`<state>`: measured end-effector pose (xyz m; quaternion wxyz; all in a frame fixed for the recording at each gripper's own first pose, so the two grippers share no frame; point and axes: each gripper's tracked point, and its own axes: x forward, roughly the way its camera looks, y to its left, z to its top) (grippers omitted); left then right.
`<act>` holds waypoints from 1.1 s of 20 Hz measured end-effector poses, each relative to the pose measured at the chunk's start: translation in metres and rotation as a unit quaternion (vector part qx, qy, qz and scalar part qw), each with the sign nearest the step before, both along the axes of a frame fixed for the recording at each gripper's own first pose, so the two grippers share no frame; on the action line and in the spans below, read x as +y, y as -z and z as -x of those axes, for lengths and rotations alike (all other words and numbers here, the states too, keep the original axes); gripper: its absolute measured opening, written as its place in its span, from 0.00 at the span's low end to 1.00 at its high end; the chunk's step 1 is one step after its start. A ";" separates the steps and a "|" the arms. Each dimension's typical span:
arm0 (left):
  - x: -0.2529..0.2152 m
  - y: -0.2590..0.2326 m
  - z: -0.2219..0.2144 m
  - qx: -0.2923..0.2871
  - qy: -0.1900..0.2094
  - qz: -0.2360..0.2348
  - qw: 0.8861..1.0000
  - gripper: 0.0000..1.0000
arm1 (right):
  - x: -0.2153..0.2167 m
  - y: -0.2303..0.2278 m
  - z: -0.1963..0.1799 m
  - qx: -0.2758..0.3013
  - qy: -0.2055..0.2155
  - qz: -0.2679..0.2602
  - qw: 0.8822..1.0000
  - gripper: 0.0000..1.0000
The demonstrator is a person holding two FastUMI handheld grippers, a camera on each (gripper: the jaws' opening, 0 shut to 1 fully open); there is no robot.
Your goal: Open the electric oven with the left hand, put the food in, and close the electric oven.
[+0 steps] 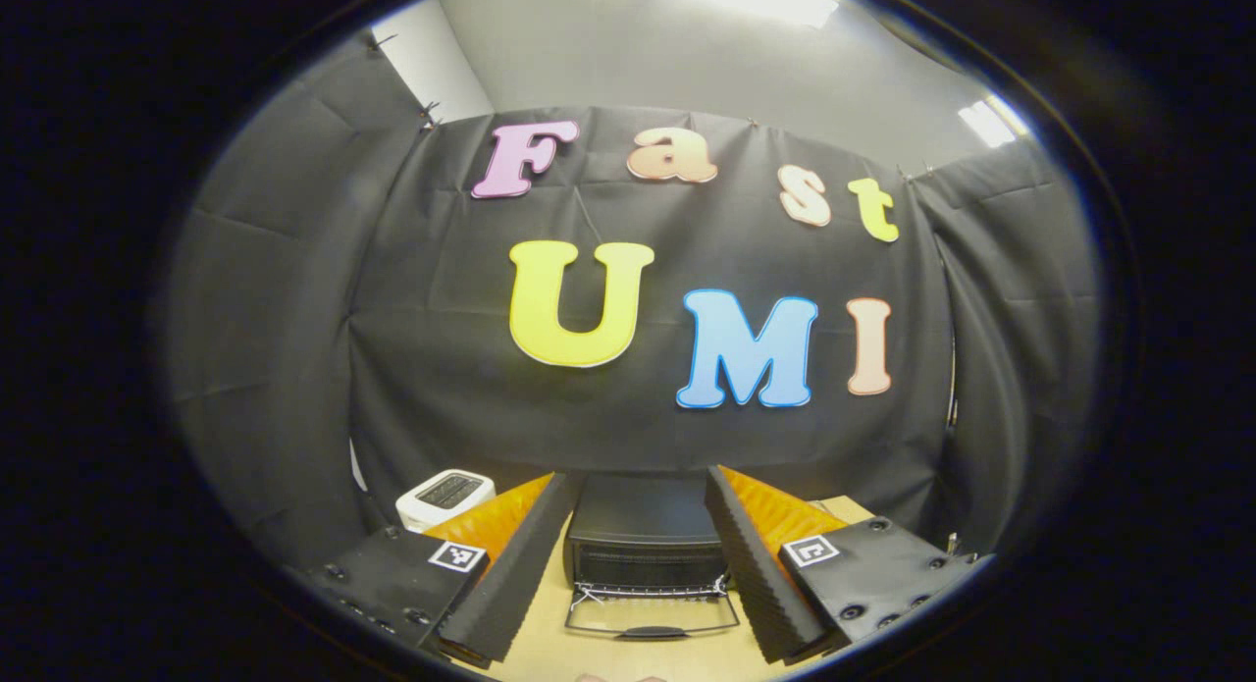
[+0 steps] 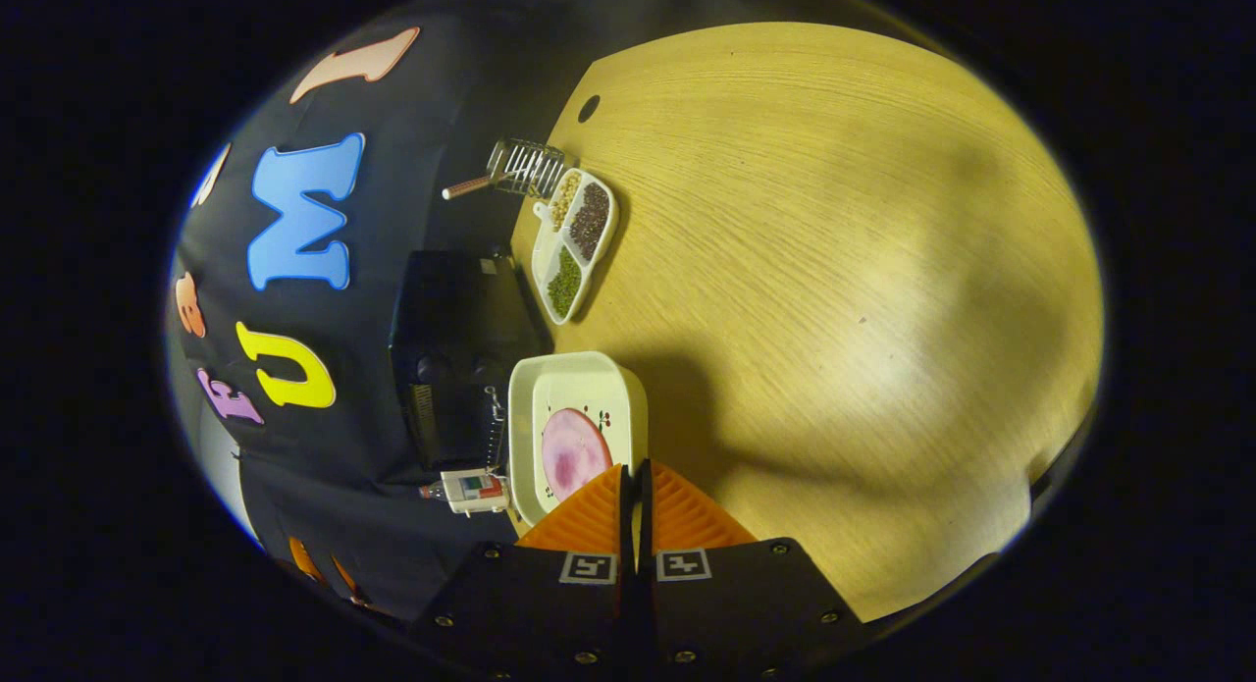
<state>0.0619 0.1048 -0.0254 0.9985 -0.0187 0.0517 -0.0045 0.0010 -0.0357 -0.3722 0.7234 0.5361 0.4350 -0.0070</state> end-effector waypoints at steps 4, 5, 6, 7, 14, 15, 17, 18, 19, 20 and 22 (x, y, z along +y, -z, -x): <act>0.004 -0.006 0.000 -0.006 0.009 -0.002 1.000 0.98 | 0.022 -0.024 0.010 -0.006 0.017 0.016 1.000 0.00; 0.003 -0.008 0.000 -0.008 0.013 -0.001 1.000 0.99 | 0.032 -0.029 0.012 -0.007 0.024 0.021 0.999 0.00; 0.003 -0.013 0.001 -0.010 0.019 0.004 1.000 0.96 | 0.040 -0.035 0.016 -0.007 0.031 0.023 0.999 0.01; 0.003 -0.015 0.002 -0.014 0.025 0.008 1.000 0.93 | 0.046 -0.041 0.018 -0.008 0.040 0.022 0.999 0.01; 0.049 -0.026 0.013 -0.017 0.017 0.003 1.000 0.98 | 0.117 -0.061 0.003 -0.001 0.079 0.023 0.997 0.01; 0.061 -0.025 0.014 -0.014 0.005 -0.003 1.000 0.98 | 0.128 -0.063 0.001 0.002 0.085 0.025 0.996 0.01; 0.070 -0.024 0.017 -0.016 0.006 -0.004 1.000 0.94 | 0.149 -0.066 -0.008 0.002 0.090 0.030 0.995 0.01; 0.072 -0.022 0.020 -0.014 0.011 0.000 1.000 0.95 | 0.161 -0.064 -0.013 0.006 0.087 0.030 0.996 0.01; 0.079 -0.019 0.022 -0.013 0.011 0.000 1.000 0.94 | 0.175 -0.061 -0.019 0.013 0.086 0.022 0.996 0.01; 0.085 -0.017 0.024 -0.011 0.010 -0.002 1.000 0.95 | 0.188 -0.059 -0.027 0.019 0.085 0.015 0.996 0.01; 0.099 -0.021 0.026 -0.014 0.004 -0.003 1.000 0.99 | 0.206 -0.054 -0.046 0.021 0.092 0.016 0.995 0.01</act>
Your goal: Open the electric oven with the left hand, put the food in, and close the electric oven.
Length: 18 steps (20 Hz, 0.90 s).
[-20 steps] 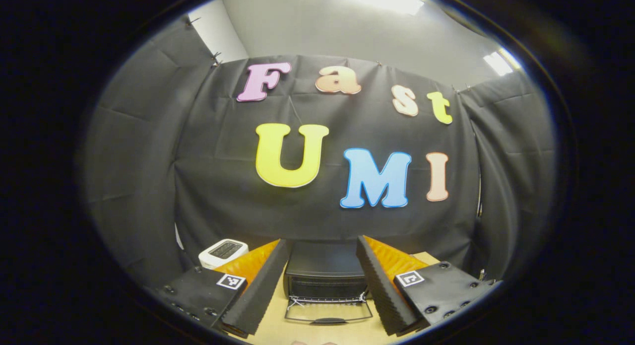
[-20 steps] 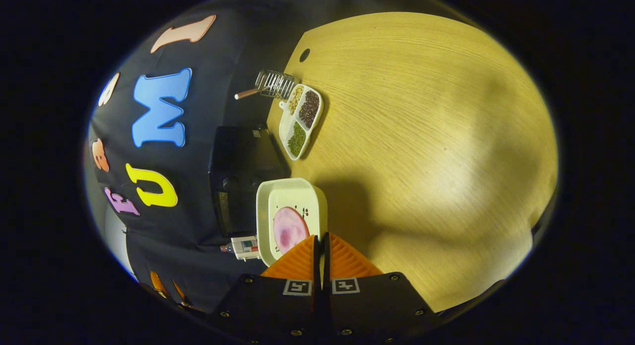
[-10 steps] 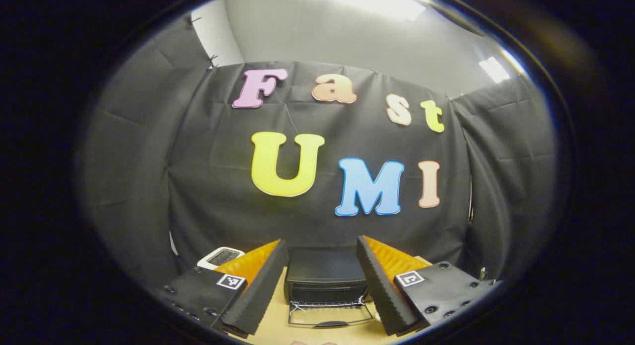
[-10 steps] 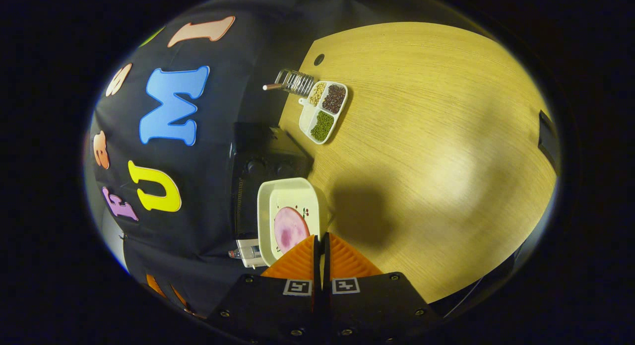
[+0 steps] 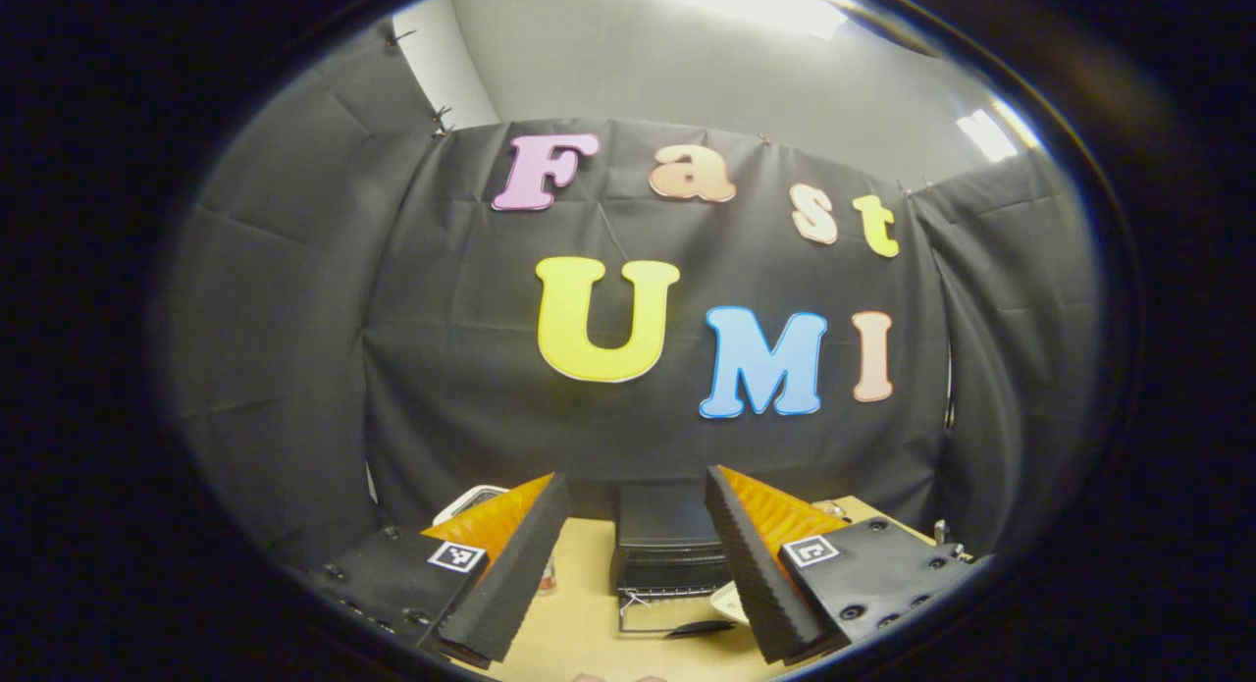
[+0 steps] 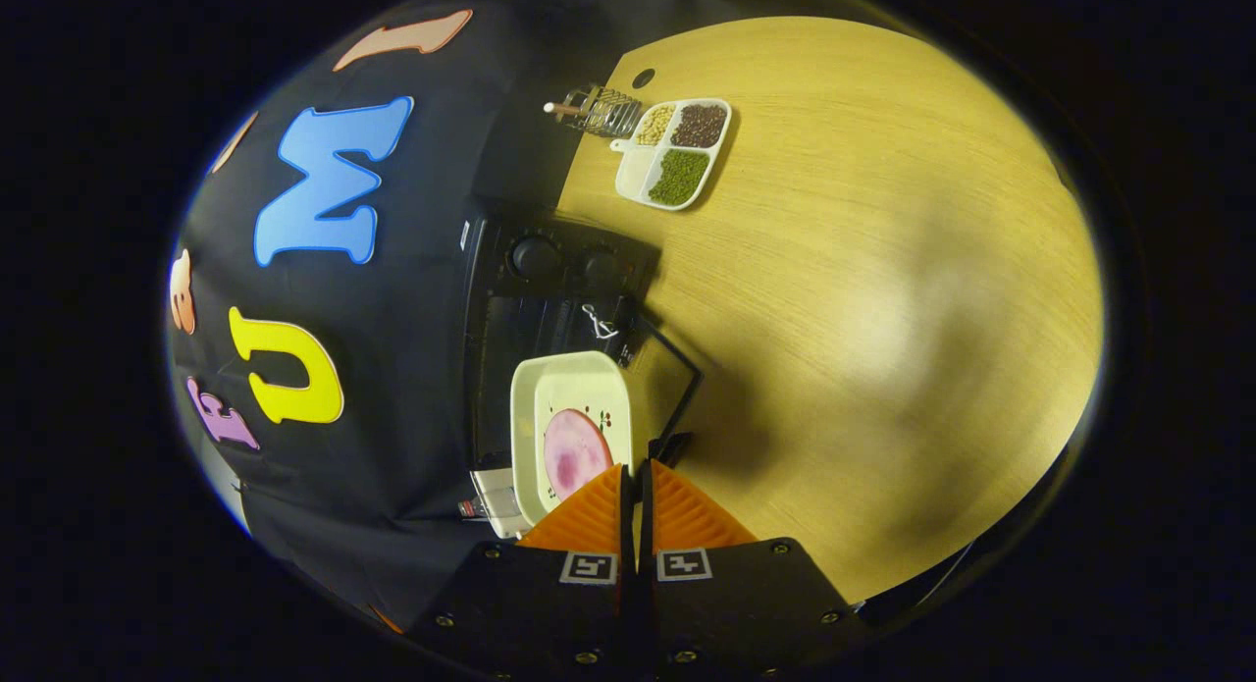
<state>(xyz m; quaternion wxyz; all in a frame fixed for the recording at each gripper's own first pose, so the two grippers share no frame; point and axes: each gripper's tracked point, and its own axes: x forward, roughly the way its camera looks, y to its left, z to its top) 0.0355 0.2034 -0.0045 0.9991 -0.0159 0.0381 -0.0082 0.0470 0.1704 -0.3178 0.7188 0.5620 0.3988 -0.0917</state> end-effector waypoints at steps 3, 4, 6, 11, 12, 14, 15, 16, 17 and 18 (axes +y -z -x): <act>0.015 -0.004 0.003 -0.007 -0.009 0.002 1.000 0.94 | 0.017 0.008 -0.033 0.004 0.028 0.005 1.000 0.01; 0.019 -0.003 0.003 -0.005 -0.009 0.001 1.000 0.94 | 0.022 0.009 -0.039 0.005 0.036 0.009 0.999 0.01; 0.025 -0.001 -0.001 0.000 -0.007 0.006 1.000 0.94 | 0.024 0.019 -0.060 0.010 0.052 0.019 0.998 0.01; 0.040 0.002 -0.005 0.009 -0.016 0.013 1.000 0.94 | 0.033 0.043 -0.100 0.017 0.116 0.025 0.993 0.01; 0.044 0.002 -0.004 0.010 -0.019 0.014 1.000 0.99 | 0.037 0.047 -0.108 0.020 0.134 0.017 0.991 0.01; 0.048 0.004 -0.002 0.014 -0.023 0.016 0.999 0.95 | 0.046 0.051 -0.124 0.014 0.162 0.009 0.987 0.01; 0.052 0.006 0.000 0.018 -0.026 0.017 0.999 0.95 | 0.051 0.052 -0.132 0.011 0.169 0.009 0.986 0.01; 0.057 0.008 0.002 0.021 -0.031 0.017 0.999 0.95 | 0.056 0.054 -0.139 0.009 0.174 0.013 0.985 0.01; 0.061 0.011 0.003 0.025 -0.037 0.017 0.999 0.95 | 0.062 0.055 -0.146 0.007 0.182 0.011 0.983 0.01; 0.065 0.013 0.004 0.026 -0.043 0.020 0.999 0.99 | 0.066 0.057 -0.155 0.004 0.190 0.010 0.982 0.01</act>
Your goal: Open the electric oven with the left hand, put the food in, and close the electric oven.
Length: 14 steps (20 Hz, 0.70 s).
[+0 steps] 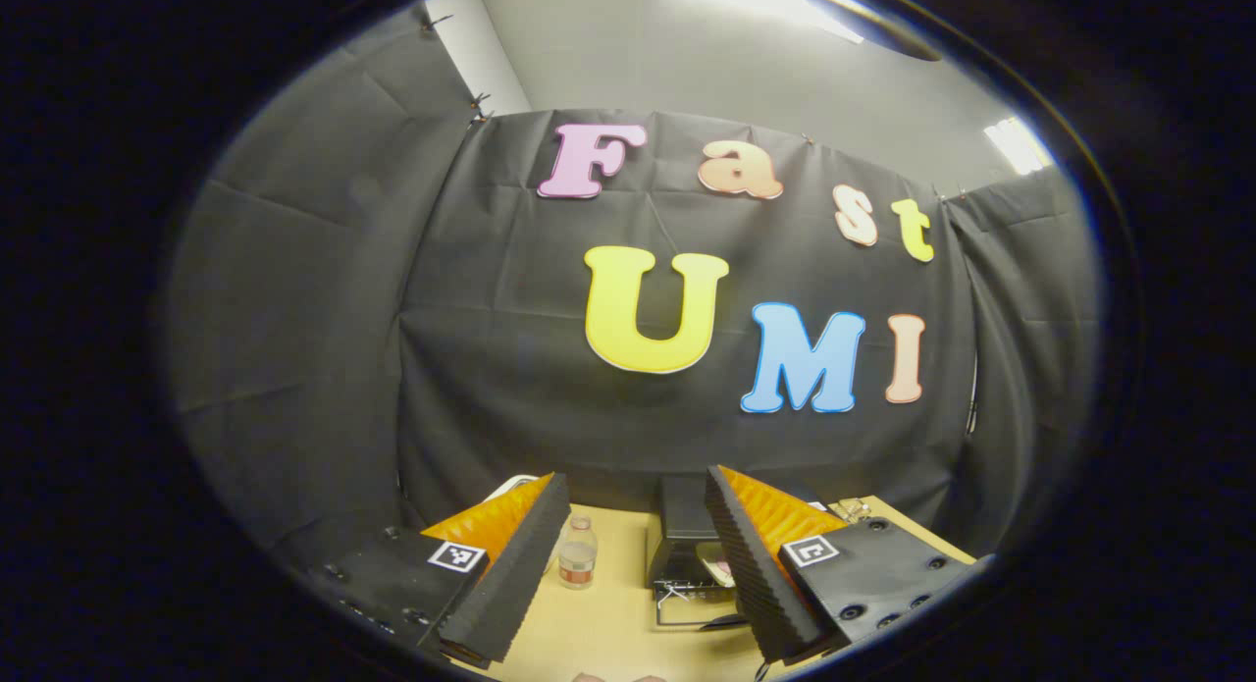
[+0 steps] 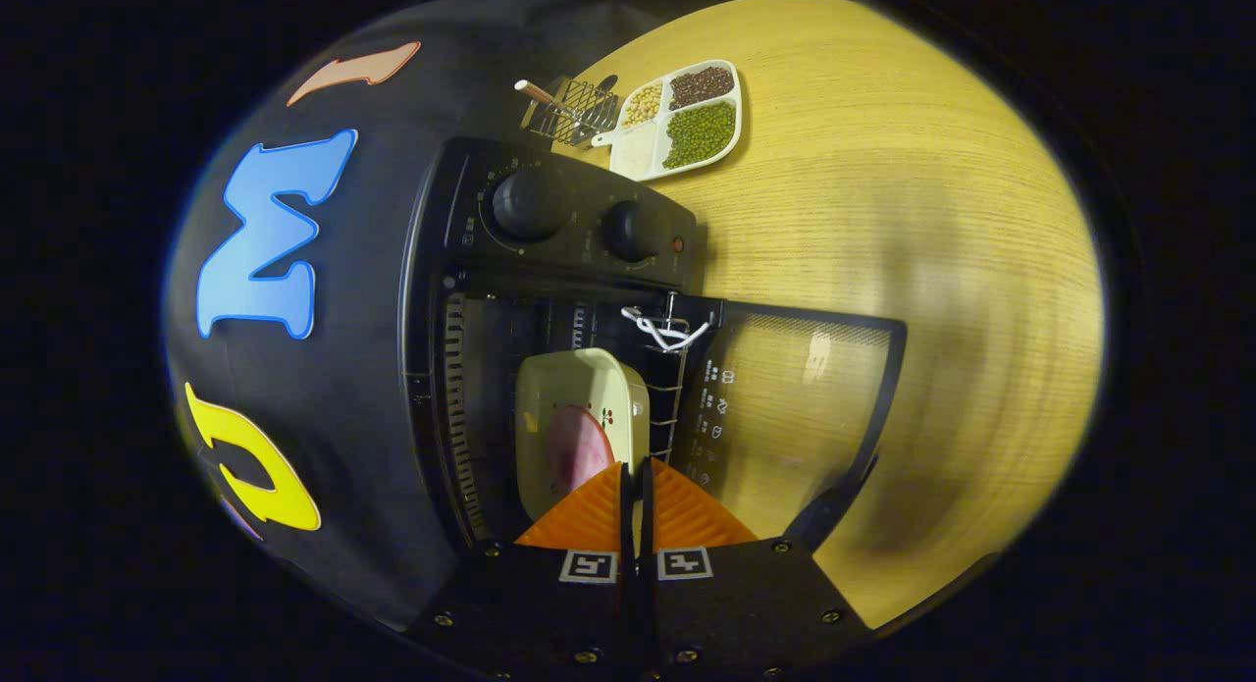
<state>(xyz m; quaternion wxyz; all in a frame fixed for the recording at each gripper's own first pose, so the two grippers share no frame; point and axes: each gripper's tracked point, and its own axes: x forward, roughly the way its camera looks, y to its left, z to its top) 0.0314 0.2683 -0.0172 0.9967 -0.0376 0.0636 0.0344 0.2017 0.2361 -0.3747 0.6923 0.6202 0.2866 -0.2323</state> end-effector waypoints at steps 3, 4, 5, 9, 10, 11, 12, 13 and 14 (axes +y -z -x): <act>0.012 0.000 0.006 0.001 -0.015 0.009 1.000 0.99 | 0.006 0.004 -0.021 -0.012 0.024 -0.007 1.000 0.01; 0.016 0.001 0.007 0.002 -0.019 0.009 1.000 0.99 | 0.007 0.005 -0.026 -0.017 0.030 -0.011 0.999 0.01; 0.019 0.001 0.009 0.001 -0.024 0.010 1.000 0.99 | 0.007 0.006 -0.032 -0.021 0.037 -0.011 0.999 0.01; 0.029 0.010 0.012 0.013 -0.039 0.012 0.999 0.95 | 0.004 0.013 -0.051 -0.027 0.061 -0.002 0.998 0.02; 0.030 0.011 0.014 0.016 -0.041 0.013 0.999 0.95 | 0.004 0.013 -0.055 -0.031 0.061 0.002 0.998 0.04; 0.030 0.012 0.014 0.019 -0.042 0.015 0.999 0.99 | 0.006 0.012 -0.059 -0.033 0.058 0.003 0.998 0.04; 0.031 0.012 0.013 0.020 -0.043 0.015 0.999 0.99 | 0.010 0.012 -0.062 -0.033 0.049 -0.001 0.998 0.06; 0.031 0.013 0.012 0.020 -0.044 0.015 0.999 0.99 | 0.013 0.006 -0.063 -0.042 0.043 -0.005 0.998 0.07; 0.030 0.011 0.014 0.018 -0.044 0.016 0.999 0.94 | 0.013 0.004 -0.063 -0.042 0.037 -0.002 0.998 0.12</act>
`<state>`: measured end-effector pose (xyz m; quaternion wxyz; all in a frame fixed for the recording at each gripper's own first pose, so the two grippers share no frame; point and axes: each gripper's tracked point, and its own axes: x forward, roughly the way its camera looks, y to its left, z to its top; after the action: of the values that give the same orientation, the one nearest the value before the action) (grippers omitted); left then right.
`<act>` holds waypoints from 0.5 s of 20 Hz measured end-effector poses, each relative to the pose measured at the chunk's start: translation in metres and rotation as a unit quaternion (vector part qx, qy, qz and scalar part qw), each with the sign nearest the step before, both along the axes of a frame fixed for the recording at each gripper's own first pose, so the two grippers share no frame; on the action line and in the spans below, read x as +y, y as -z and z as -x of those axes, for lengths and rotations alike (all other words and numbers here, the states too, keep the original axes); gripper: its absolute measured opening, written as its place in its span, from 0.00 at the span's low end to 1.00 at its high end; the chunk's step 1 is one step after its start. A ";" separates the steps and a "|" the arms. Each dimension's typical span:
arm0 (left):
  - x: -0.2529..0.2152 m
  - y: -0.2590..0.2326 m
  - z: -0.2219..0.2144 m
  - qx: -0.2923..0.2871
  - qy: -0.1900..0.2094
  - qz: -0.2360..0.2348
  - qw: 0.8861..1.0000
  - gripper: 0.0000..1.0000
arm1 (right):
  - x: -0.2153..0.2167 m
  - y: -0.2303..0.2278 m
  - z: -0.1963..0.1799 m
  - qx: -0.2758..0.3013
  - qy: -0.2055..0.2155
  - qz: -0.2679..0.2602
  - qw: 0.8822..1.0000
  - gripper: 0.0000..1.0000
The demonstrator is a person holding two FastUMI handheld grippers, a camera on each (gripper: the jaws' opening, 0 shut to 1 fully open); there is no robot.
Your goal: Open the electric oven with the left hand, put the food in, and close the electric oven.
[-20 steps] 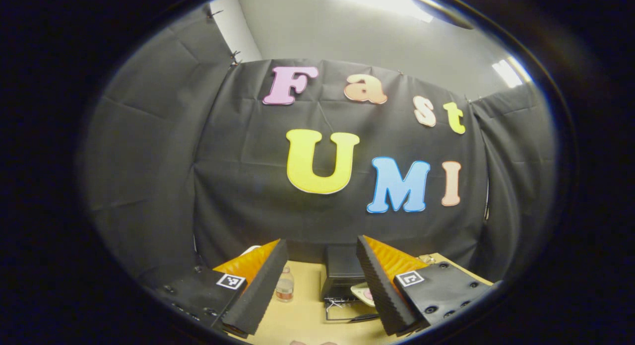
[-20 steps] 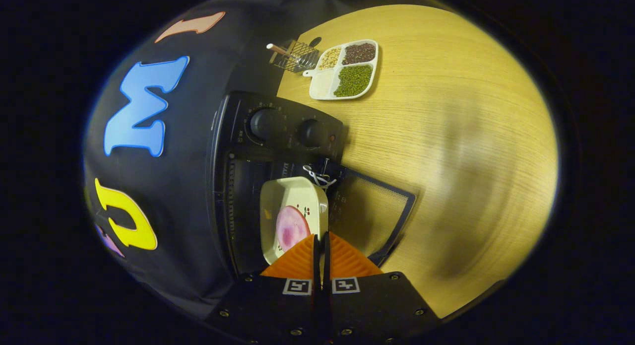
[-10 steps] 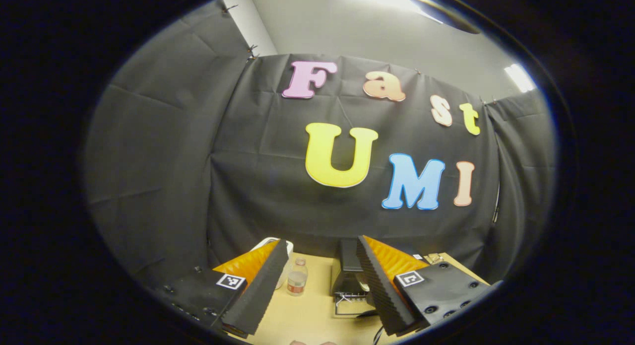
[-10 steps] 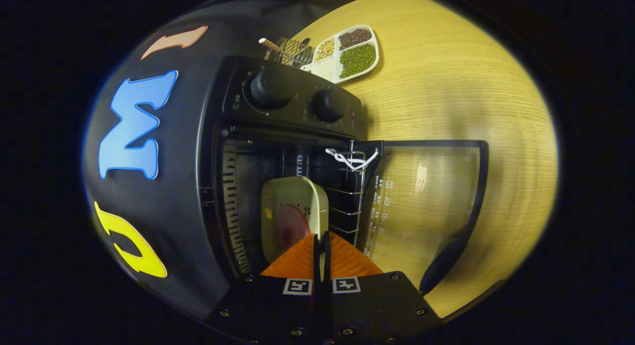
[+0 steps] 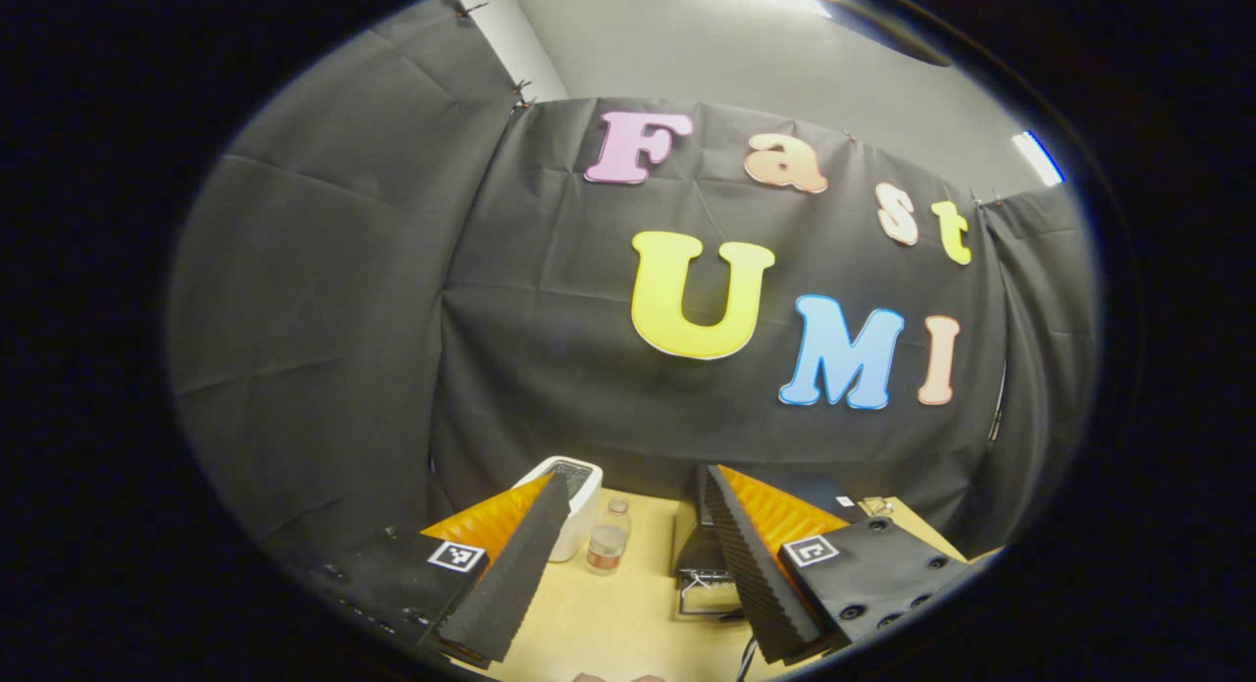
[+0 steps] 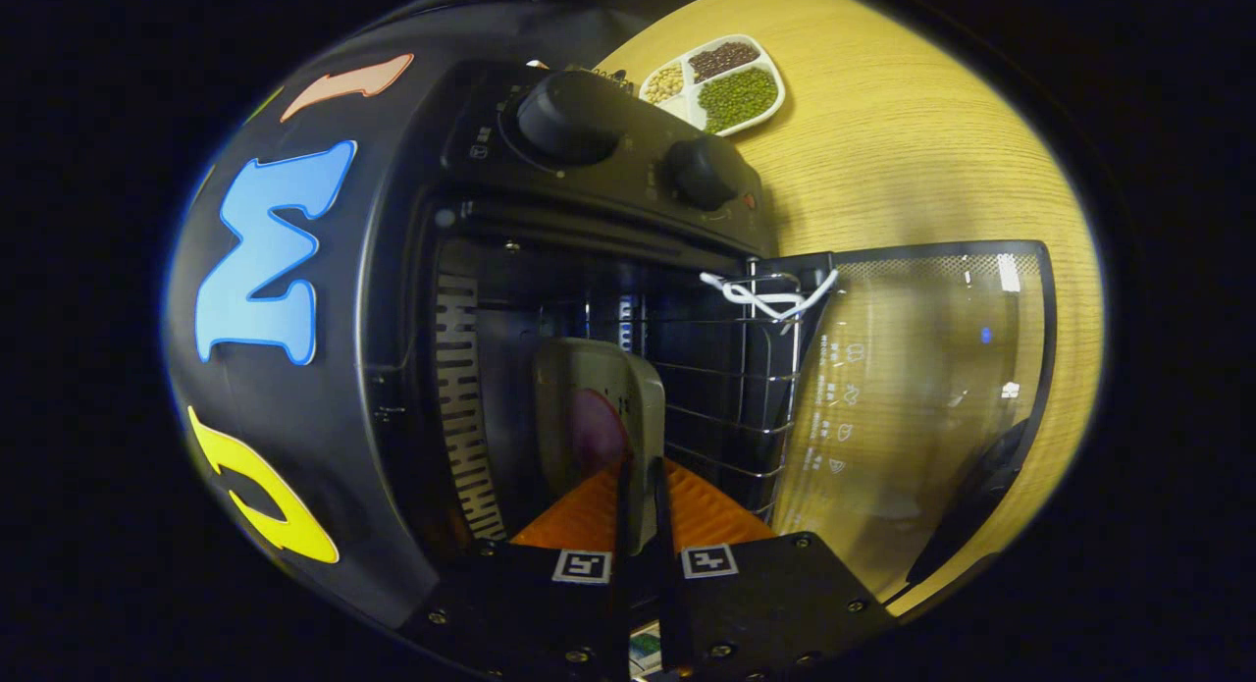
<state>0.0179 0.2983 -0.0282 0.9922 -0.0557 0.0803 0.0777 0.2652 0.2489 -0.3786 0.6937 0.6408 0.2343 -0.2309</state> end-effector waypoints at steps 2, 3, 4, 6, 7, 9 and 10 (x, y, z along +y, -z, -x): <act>-0.008 -0.002 -0.002 -0.004 0.007 0.004 1.000 0.95 | 0.000 -0.005 0.004 0.003 -0.019 0.013 1.000 0.24; -0.013 -0.004 -0.003 -0.007 0.011 0.003 1.000 0.93 | -0.001 -0.006 0.009 0.009 -0.033 0.022 0.999 0.24; -0.019 -0.005 -0.005 -0.010 0.017 0.001 1.000 0.91 | -0.001 -0.007 0.016 0.016 -0.051 0.034 0.998 0.28; -0.032 -0.004 -0.011 -0.011 0.029 -0.001 1.000 0.95 | -0.003 -0.011 0.029 0.024 -0.086 0.053 0.995 0.32; -0.038 -0.003 -0.013 -0.011 0.034 -0.001 0.999 0.99 | -0.007 -0.014 0.038 0.028 -0.102 0.069 0.992 0.32; -0.051 -0.002 -0.017 -0.011 0.045 0.002 0.999 0.95 | -0.012 -0.019 0.054 0.034 -0.147 0.111 0.982 0.33; -0.057 -0.001 -0.019 -0.011 0.050 0.003 0.999 0.95 | -0.016 -0.025 0.061 0.031 -0.173 0.136 0.975 0.32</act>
<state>0.0371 0.2412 -0.0267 0.9955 -0.0551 0.0719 0.0268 0.2041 0.2332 -0.3537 0.7961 0.4827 0.3294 -0.1572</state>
